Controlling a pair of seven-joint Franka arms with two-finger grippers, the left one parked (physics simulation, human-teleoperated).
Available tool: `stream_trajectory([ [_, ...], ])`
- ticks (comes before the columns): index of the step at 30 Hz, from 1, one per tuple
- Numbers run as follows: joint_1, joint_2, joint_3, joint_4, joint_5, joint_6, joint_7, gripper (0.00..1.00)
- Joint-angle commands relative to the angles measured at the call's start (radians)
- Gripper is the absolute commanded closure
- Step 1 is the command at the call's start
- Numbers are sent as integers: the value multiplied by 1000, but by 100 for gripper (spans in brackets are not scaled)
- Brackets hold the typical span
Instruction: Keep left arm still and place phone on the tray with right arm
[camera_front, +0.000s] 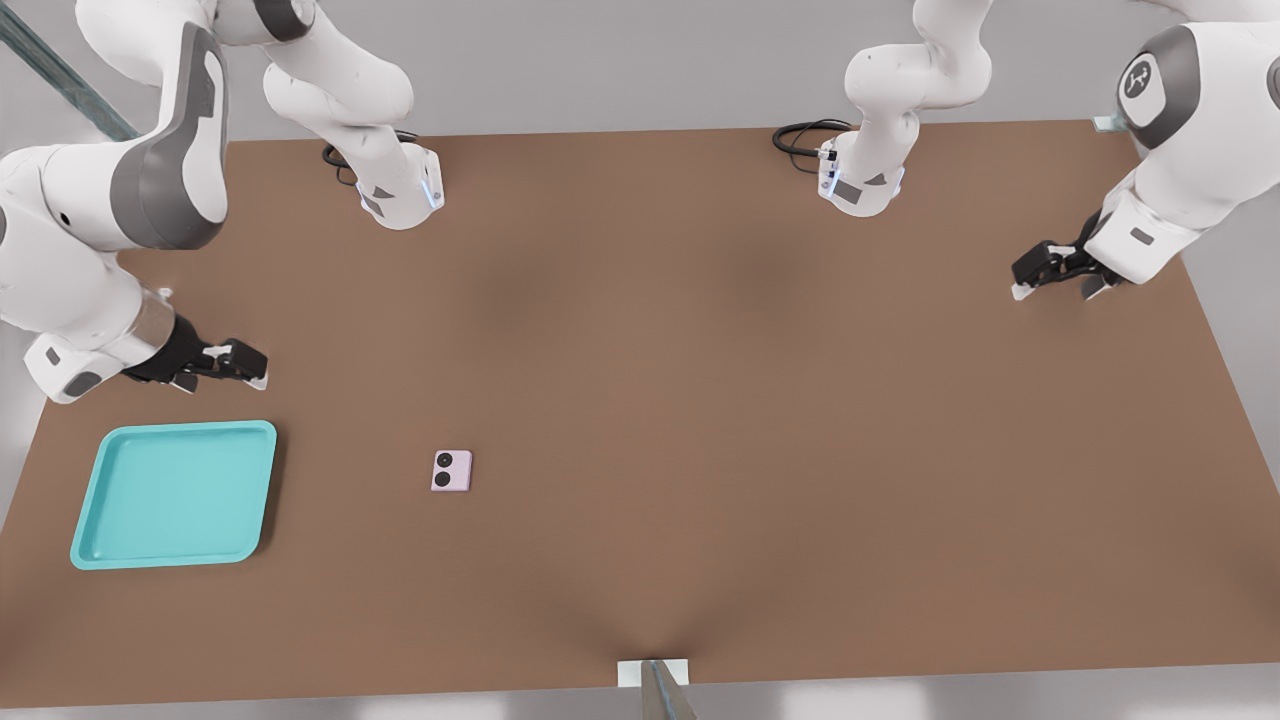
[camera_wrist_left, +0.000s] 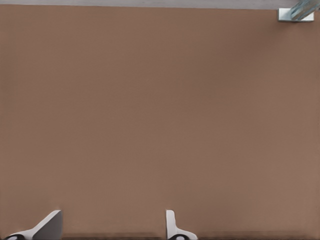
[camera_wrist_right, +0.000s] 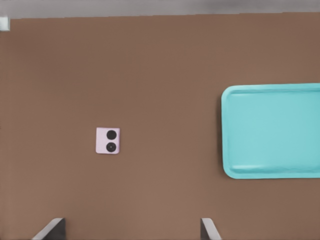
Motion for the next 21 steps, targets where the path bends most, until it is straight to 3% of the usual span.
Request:
stream_trajectory([
  [1, -3, 28, 11, 34, 15, -47, 122, 0],
  [5, 9, 122, 33, 43, -37, 12, 118, 0],
  [8, 84, 208, 60, -3, -86, 173, 114, 0],
  [11, 116, 212, 70, -221, -85, 478, 131, 0],
  [15, 135, 361, 70, -221, -86, 693, 160, 0],
  [21, 169, 448, 70, -198, -86, 733, 236, 0],
])
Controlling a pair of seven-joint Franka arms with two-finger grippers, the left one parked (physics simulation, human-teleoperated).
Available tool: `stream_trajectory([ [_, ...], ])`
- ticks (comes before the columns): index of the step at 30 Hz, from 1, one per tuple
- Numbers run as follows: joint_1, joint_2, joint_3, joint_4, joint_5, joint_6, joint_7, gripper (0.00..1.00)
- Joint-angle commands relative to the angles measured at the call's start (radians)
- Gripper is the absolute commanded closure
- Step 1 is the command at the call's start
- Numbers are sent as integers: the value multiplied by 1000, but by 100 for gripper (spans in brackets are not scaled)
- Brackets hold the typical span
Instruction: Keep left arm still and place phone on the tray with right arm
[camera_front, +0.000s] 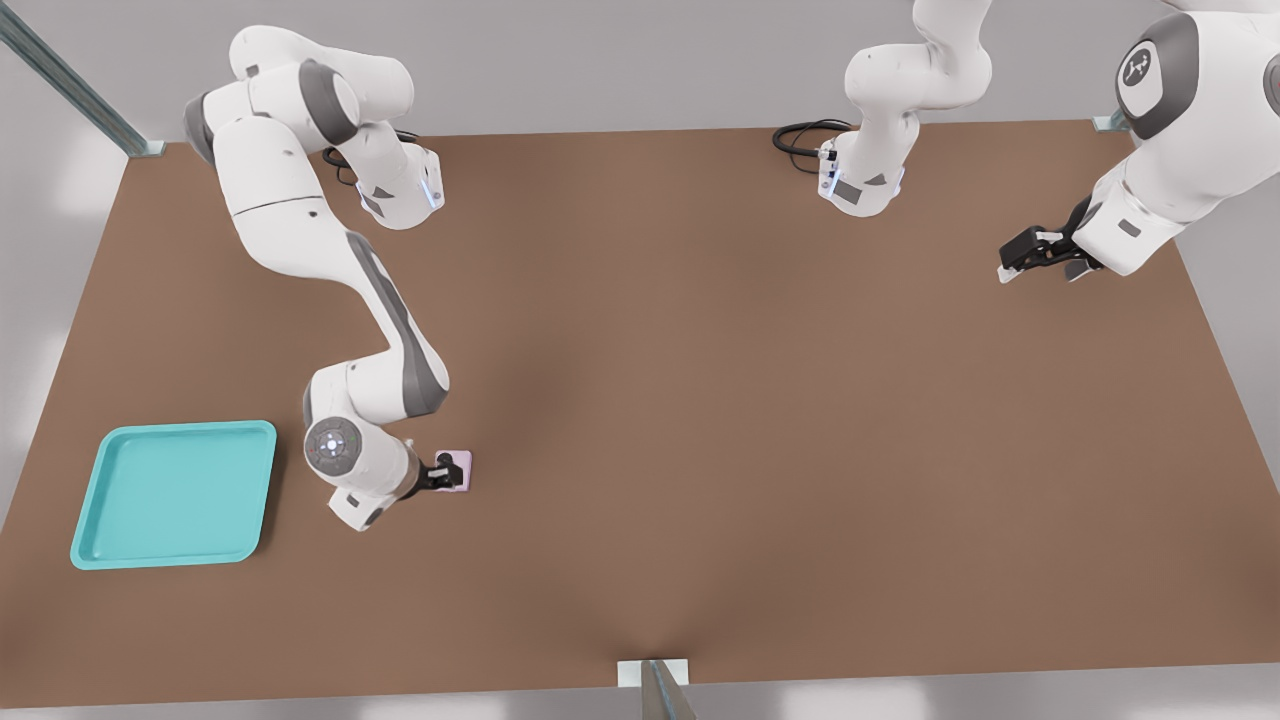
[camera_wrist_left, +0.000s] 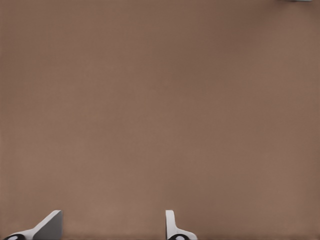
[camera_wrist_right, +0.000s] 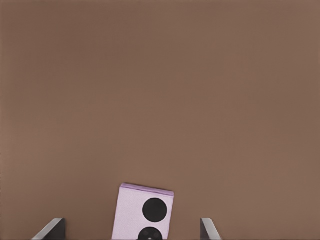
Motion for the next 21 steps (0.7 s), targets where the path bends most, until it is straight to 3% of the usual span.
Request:
stream_trajectory([
  [1, 4, 11, 0, -4, 0, 122, 121, 0],
  [11, -7, -17, -1, -162, 0, 117, 167, 0],
  [21, 2, 29, -1, -172, 0, 174, 256, 0],
])
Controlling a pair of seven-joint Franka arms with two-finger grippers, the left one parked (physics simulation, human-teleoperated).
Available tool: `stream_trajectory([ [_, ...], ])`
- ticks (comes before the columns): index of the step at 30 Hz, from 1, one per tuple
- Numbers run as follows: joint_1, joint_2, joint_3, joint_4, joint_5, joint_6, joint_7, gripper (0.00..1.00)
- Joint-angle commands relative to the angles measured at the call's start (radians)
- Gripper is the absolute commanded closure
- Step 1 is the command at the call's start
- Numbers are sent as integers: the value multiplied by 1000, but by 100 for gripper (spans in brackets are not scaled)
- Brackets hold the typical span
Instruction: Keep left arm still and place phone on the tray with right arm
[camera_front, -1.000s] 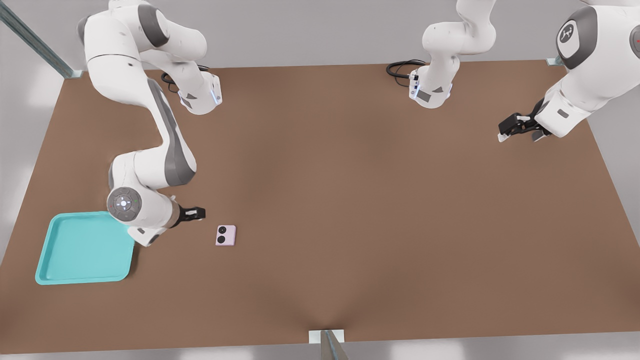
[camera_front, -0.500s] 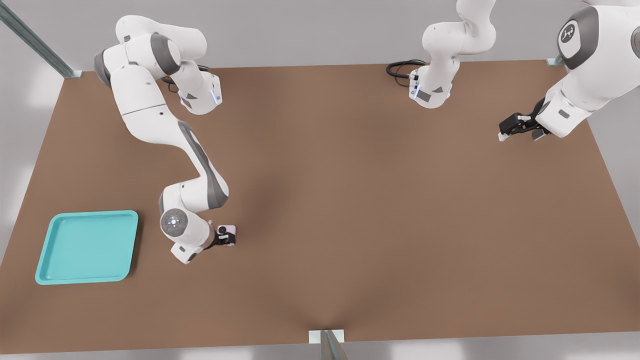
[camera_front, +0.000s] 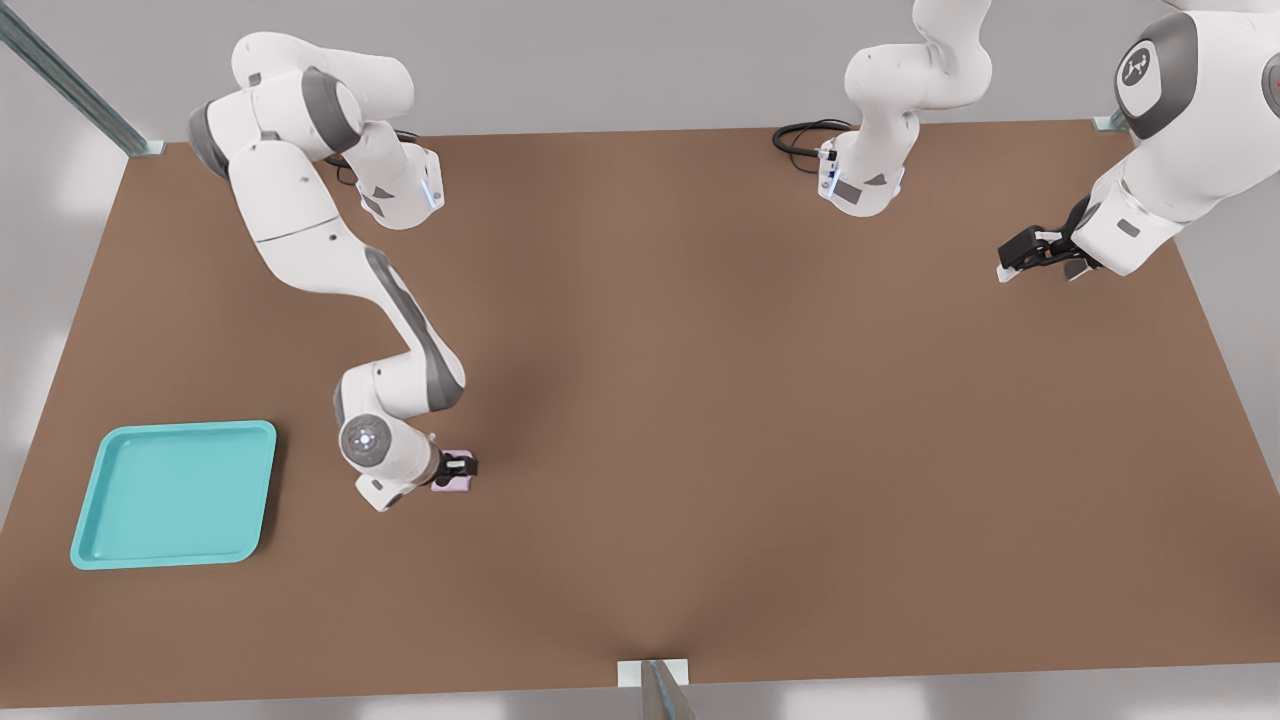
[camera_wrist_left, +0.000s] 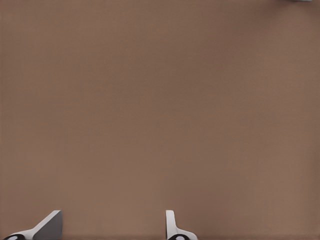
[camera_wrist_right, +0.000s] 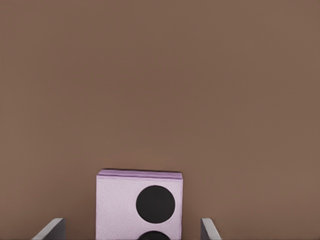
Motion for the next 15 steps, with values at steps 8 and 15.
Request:
stream_trajectory([
  [8, 6, 37, 0, -7, 0, 28, 123, 0],
  [15, 3, 52, -5, -5, -2, 53, 123, 0],
])
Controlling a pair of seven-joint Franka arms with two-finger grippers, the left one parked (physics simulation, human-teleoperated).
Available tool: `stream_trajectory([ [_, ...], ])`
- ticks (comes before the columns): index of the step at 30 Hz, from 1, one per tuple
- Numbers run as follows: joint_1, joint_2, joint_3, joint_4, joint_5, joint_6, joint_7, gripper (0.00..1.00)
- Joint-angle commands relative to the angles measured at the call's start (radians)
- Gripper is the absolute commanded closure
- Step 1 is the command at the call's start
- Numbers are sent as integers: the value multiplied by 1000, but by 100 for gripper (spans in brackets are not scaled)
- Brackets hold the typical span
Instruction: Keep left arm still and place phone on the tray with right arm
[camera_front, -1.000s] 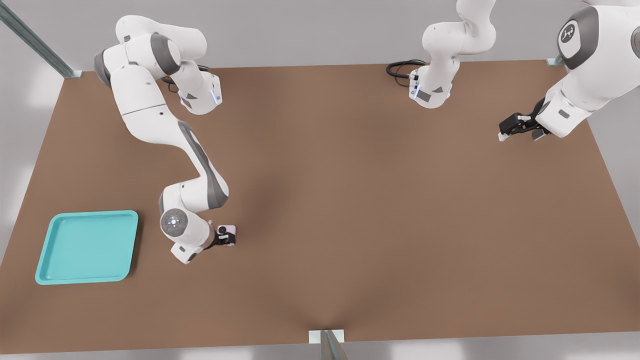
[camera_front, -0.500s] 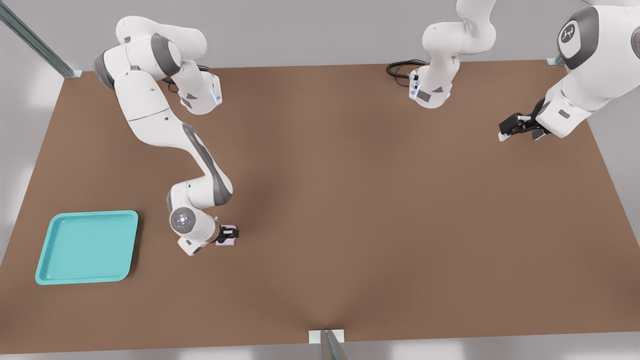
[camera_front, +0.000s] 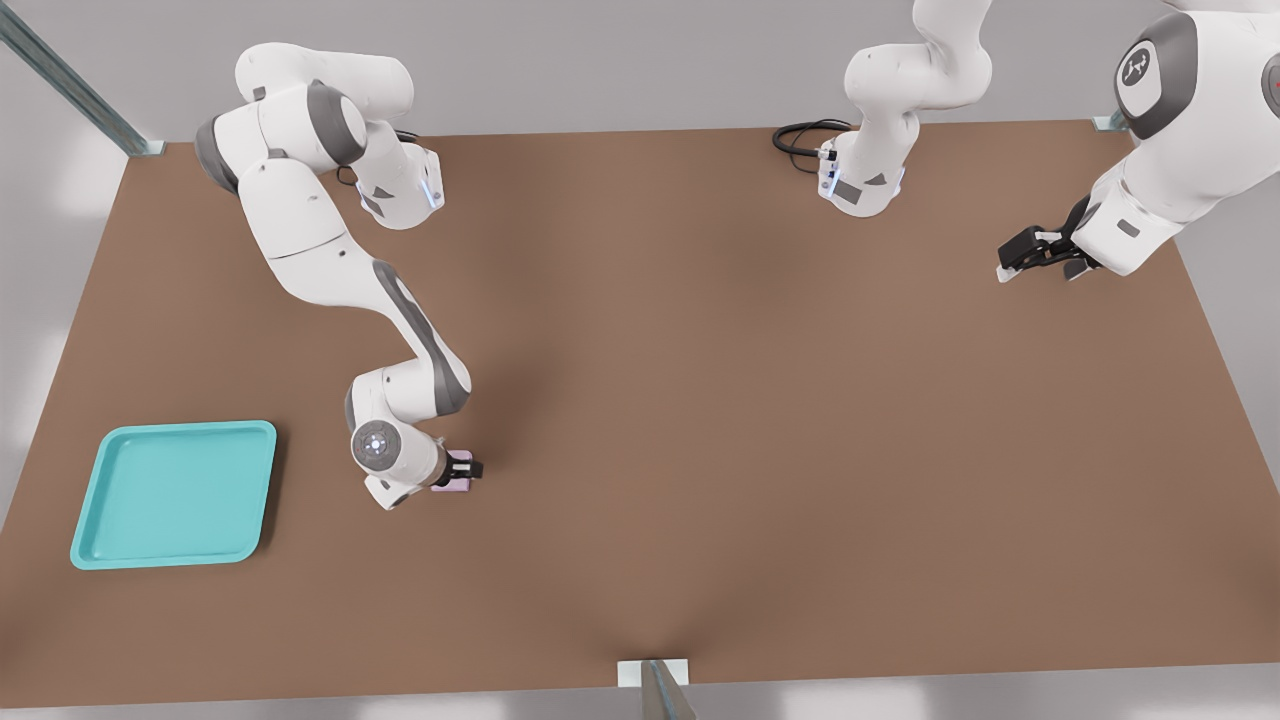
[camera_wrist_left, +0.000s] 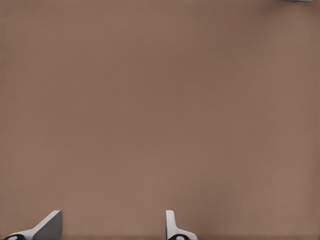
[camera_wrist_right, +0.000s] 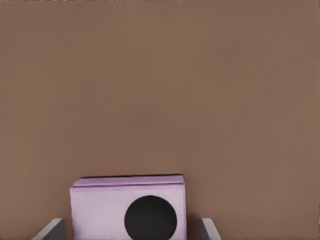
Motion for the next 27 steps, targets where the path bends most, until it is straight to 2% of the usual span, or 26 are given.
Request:
stream_trajectory([
  [1, 0, -1, -1, 1, -15, 11, 50, 0],
  [2, -1, -1, -1, 1, -15, 11, 50, 0],
  [3, 0, -1, -1, 1, -15, 11, 50, 10],
  [4, 0, -1, -1, 1, -16, 11, 50, 15],
  [16, -1, 4, -1, 4, -16, 11, 56, 15],
  [19, -3, 4, -1, 5, -16, 10, 56, 21],
  [23, 4, -1, -1, 13, -16, -3, 54, 22],
  [27, -10, -65, 4, 42, -18, -111, 24, 22],
])
